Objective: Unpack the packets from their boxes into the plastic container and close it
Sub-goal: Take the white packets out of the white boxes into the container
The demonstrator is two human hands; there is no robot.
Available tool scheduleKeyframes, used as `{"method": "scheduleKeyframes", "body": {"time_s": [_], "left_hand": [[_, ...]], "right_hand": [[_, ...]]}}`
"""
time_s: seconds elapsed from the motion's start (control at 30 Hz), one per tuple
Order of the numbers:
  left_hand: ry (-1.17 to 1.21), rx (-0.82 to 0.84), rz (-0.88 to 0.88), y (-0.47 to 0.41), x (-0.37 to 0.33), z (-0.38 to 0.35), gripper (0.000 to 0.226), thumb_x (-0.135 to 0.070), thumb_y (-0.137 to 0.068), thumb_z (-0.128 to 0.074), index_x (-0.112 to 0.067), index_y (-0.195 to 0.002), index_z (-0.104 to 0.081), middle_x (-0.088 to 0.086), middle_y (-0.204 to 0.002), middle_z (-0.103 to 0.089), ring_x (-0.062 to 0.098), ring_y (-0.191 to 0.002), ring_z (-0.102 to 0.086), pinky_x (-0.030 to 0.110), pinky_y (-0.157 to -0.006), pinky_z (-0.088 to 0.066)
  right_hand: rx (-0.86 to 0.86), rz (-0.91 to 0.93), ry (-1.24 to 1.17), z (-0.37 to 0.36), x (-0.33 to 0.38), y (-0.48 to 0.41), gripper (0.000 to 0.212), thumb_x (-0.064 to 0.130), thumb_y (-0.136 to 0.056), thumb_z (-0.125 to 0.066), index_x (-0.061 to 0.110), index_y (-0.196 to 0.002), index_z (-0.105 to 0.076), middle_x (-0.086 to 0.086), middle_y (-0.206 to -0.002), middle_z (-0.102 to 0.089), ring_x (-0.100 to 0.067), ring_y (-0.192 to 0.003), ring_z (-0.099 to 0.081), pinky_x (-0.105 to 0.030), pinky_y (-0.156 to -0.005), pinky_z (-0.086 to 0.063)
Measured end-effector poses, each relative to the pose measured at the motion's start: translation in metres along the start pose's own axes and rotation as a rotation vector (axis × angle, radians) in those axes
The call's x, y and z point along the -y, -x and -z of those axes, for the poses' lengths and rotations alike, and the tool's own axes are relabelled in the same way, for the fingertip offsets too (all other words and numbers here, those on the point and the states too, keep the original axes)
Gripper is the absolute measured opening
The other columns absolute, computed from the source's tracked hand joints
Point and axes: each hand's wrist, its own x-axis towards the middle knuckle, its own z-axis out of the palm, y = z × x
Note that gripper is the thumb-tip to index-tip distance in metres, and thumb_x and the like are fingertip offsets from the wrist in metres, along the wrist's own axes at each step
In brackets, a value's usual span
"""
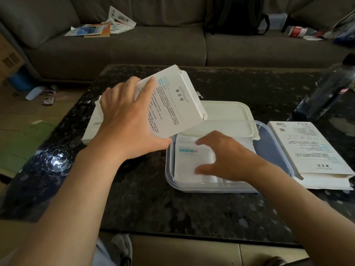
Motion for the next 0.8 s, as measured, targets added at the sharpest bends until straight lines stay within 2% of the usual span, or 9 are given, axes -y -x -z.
{"method": "scheduleKeyframes", "body": {"time_s": [0.03, 0.1, 0.17, 0.3, 0.47, 0.8], "left_hand": [[0.001, -0.001, 0.000, 0.000, 0.000, 0.000, 0.126, -0.076, -0.047, -0.065, -0.023, -0.152, -0.019, 0.005, -0.149, -0.029, 0.032, -0.138, -0.028, 0.056, -0.116, -0.019], [0.005, -0.007, -0.003, 0.001, 0.000, 0.000, 0.126, -0.076, -0.047, -0.065, -0.024, -0.152, -0.019, 0.005, -0.149, -0.029, 0.031, -0.137, -0.027, 0.054, -0.116, -0.019], [0.010, -0.014, -0.008, 0.001, 0.000, -0.001, 0.125, -0.077, -0.047, -0.064, -0.024, -0.151, -0.021, 0.004, -0.147, -0.031, 0.031, -0.136, -0.028, 0.054, -0.114, -0.019], [0.014, -0.016, -0.011, 0.001, -0.001, -0.002, 0.125, -0.080, -0.047, -0.060, -0.024, -0.151, -0.021, 0.004, -0.147, -0.031, 0.030, -0.135, -0.029, 0.053, -0.113, -0.019], [0.007, -0.008, -0.026, 0.001, -0.004, -0.004, 0.122, -0.078, -0.050, -0.065, -0.025, -0.151, -0.021, 0.004, -0.147, -0.031, 0.031, -0.136, -0.030, 0.054, -0.113, -0.020], [0.011, 0.013, -0.033, 0.002, -0.006, -0.005, 0.122, -0.080, -0.047, -0.061, -0.026, -0.150, -0.021, 0.004, -0.146, -0.031, 0.031, -0.135, -0.030, 0.054, -0.112, -0.020]], "right_hand": [[0.063, 0.073, 0.022, -0.002, 0.001, -0.001, 0.085, 0.061, -0.080, -0.074, 0.042, -0.152, -0.033, 0.011, -0.162, -0.028, -0.018, -0.147, -0.031, -0.039, -0.118, -0.032], [0.169, 0.146, 0.086, -0.008, 0.000, -0.005, 0.095, 0.069, -0.081, -0.066, 0.049, -0.156, -0.012, 0.015, -0.169, -0.001, -0.018, -0.156, -0.004, -0.045, -0.124, -0.017], [0.224, 0.183, 0.162, -0.012, -0.001, -0.010, 0.095, 0.070, -0.084, -0.060, 0.051, -0.156, -0.002, 0.012, -0.169, 0.011, -0.021, -0.156, 0.007, -0.046, -0.124, -0.011], [0.260, 0.230, 0.288, -0.016, -0.003, -0.017, 0.087, 0.066, -0.092, -0.052, 0.046, -0.159, 0.000, 0.009, -0.168, 0.012, -0.022, -0.156, 0.005, -0.045, -0.124, -0.014], [0.278, 0.223, 0.355, -0.023, -0.007, -0.023, 0.085, 0.069, -0.092, -0.048, 0.048, -0.157, 0.003, 0.007, -0.167, 0.018, -0.025, -0.156, 0.009, -0.050, -0.124, -0.013], [0.316, 0.210, 0.396, -0.028, -0.012, -0.028, 0.086, 0.073, -0.091, -0.042, 0.051, -0.155, 0.012, 0.007, -0.166, 0.023, -0.030, -0.155, 0.014, -0.056, -0.124, -0.012]]}}
